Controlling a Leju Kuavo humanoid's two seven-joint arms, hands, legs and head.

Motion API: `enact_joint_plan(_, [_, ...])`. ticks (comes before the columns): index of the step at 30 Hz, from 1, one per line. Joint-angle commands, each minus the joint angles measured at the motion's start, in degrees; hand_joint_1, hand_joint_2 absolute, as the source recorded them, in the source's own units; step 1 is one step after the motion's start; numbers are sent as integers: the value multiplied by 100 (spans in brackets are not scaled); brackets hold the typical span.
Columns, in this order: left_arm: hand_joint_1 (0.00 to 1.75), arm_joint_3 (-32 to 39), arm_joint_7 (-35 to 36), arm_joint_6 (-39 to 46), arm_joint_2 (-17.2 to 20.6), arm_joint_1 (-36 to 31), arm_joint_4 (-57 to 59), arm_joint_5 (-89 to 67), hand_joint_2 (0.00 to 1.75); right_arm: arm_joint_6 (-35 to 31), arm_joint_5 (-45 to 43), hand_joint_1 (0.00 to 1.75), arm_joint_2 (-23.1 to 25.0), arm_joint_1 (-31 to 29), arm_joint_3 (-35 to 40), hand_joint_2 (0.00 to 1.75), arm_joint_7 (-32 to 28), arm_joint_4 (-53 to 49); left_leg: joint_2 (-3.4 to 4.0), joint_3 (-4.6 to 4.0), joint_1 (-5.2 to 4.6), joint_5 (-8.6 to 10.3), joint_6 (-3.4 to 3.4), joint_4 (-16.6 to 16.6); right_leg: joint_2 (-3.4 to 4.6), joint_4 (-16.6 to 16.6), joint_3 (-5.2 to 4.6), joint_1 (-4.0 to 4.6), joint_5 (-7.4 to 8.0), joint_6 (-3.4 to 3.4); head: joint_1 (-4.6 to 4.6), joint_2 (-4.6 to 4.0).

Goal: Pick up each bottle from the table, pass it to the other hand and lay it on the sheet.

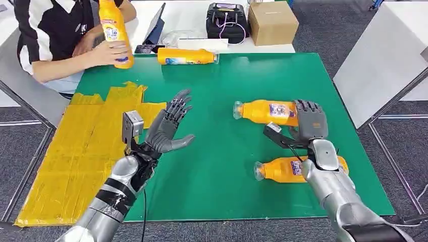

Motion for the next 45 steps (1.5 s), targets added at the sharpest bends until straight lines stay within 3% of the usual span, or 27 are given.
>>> enact_joint_plan(1, [0, -177, 33, 25, 17, -100, 90, -50, 175, 67, -313, 175, 461, 285, -771, 175, -186, -1283, 7, 23, 2, -8, -6, -4, 1, -6, 23, 3, -7, -3, -2, 0])
enact_joint_plan(3, [0, -247, 40, 8, 5, -137, 120, -71, 175, 383, -1203, 175, 646, 404, -1005, 175, -670, -1656, 6, 35, 3, -14, -6, -1, -2, -6, 36, 4, -12, -3, 0, 0])
enact_joint_plan(7, [0, -431, 48, 45, -39, -153, 169, -140, 175, 899, -2095, 175, 899, 655, -909, 175, -844, -2320, 13, 17, -1, -8, -4, -2, 6, -2, 14, 0, -6, -3, 0, 0])
enact_joint_plan(9, [0, -448, 47, 60, -49, -148, 183, -143, 175, 902, -2109, 175, 924, 681, -859, 175, -836, -2344, 19, 52, 4, -22, -10, 0, 6, -6, 52, 5, -18, -6, 0, 0])
enact_joint_plan(13, [0, -452, 41, 56, -33, -150, 181, -142, 175, 901, -2135, 175, 896, 677, -862, 175, -836, -2324, 15, 38, 4, -16, -9, -2, 5, -6, 37, 4, -13, -7, -2, 0])
enact_joint_plan(16, [0, -477, 28, 59, -16, -121, 172, -147, 175, 1238, -2658, 175, 1006, 738, -859, 175, -1036, -2350, 1, 11, 0, -2, -3, -5, -3, -5, 9, 0, -4, -2, 0, 0])
enact_joint_plan(17, [0, -477, 26, 66, -12, -94, 160, -148, 175, 1366, -2745, 175, 1054, 768, -803, 175, -1047, -2341, 11, 56, 5, -21, -9, -1, -1, -9, 58, 7, -19, -6, 0, 0])
enact_joint_plan(18, [0, -476, 21, 63, -5, -68, 155, -145, 175, 1490, -2870, 175, 1121, 802, -777, 175, -1079, -2338, 11, 26, 1, -9, -5, -4, 5, -7, 23, 1, -7, -3, -2, 0])
enact_joint_plan(30, [0, -427, 46, 79, 30, 136, -45, -141, 175, 2391, -3434, 175, 1840, 1175, 580, 175, -1213, -2114, 34, 38, 7, -16, -8, -9, 23, -10, 30, 8, -7, -6, 0, 0])
enact_joint_plan(31, [0, -407, 47, 91, 32, 146, -56, -142, 175, 2475, -3441, 175, 1881, 1215, 762, 175, -1234, -2151, 25, 25, 5, -9, -6, -10, 15, -7, 17, 5, -5, -5, 0, 0])
enact_joint_plan(32, [0, -397, 48, 97, 28, 148, -60, -146, 175, 2465, -3351, 175, 1919, 1233, 912, 175, -1231, -2159, 43, 70, 10, -28, -13, -11, 25, -15, 63, 12, -18, -9, 0, 0])
enact_joint_plan(33, [0, -384, 53, 107, 18, 147, -55, -152, 175, 2401, -3152, 175, 1945, 1240, 1123, 175, -1212, -2161, 30, 31, 7, -14, -8, -7, 19, -7, 21, 7, -8, -6, 0, 0])
enact_joint_plan(36, [0, -346, 72, 113, -45, 105, 53, -184, 175, 2394, -3032, 175, 2047, 1183, 1565, 175, -1092, -1953, 27, 29, 8, -13, -7, -7, 18, -7, 21, 8, -8, -6, 0, 0])
enact_joint_plan(39, [0, -343, 69, 135, -88, 63, 124, -204, 175, 2347, -2997, 175, 2120, 1140, 1710, 175, -1084, -1762, 41, 54, 10, -24, -9, -7, 28, -10, 48, 11, -14, -7, 0, 0])
enact_joint_plan(40, [0, -343, 69, 135, -88, 63, 124, -204, 175, 2347, -2997, 175, 2120, 1140, 1710, 175, -1084, -1762, 17, 14, 6, -5, -5, -9, 9, -5, 7, 4, -5, -6, 2, 0])
enact_joint_plan(43, [0, -340, 65, 147, -91, 61, 128, -220, 175, 2333, -3020, 175, 2087, 1105, 1715, 175, -1102, -1726, 11, 12, 7, -4, -5, -9, 5, -6, 8, 5, -5, -6, 2, 0])
enact_joint_plan(44, [0, -340, 65, 147, -91, 61, 128, -220, 175, 2333, -3020, 175, 2087, 1105, 1715, 175, -1102, -1726, 24, 57, 13, -20, -10, -9, 10, -14, 56, 13, -16, -9, 2, 0])
enact_joint_plan(45, [0, -340, 65, 147, -91, 61, 128, -220, 175, 2333, -3020, 175, 2087, 1105, 1715, 175, -1102, -1726, 11, 20, 4, -7, -5, -8, 4, -5, 16, 3, -8, -6, 0, 0])
